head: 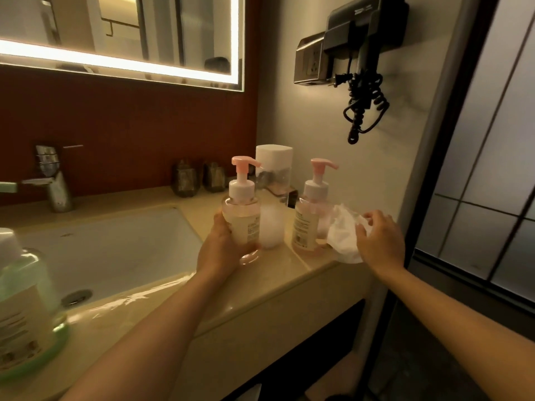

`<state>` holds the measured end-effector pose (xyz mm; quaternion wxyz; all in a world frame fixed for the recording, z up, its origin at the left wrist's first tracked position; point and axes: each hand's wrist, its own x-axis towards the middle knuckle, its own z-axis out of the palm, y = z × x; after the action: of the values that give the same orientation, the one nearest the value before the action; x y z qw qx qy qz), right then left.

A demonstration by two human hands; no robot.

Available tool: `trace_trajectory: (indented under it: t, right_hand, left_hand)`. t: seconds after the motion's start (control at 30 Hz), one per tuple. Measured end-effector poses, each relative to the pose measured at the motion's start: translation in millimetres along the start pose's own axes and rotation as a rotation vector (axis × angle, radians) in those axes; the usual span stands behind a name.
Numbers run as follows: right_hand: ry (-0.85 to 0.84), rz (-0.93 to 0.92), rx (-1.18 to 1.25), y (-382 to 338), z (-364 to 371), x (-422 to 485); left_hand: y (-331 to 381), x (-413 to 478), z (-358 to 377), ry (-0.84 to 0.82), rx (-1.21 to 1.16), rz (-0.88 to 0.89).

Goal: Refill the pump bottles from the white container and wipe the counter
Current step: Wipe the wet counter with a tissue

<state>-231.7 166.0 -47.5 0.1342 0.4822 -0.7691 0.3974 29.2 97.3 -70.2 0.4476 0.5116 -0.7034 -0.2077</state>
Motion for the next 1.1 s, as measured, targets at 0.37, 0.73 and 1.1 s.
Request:
trace_trajectory:
  t: [0.37, 0.73, 1.1]
  right_hand:
    - [-0.237, -0.159, -0.352, 17.5, 24.9, 23.8]
    - [-0.141, -0.714, -0.477, 51.6, 15.6, -7.3]
    - [0.033, -0.299, 0.057, 17.0, -14.4, -3.5]
  left_hand:
    - [10.5, 41.2, 49.0, 0.055, 0.034, -0.099]
    - [4.1, 46.4, 31.1, -0.011, 0.145, -0.055]
    - [37.0, -0.8, 7.6, 0.253, 0.169, 0.291]
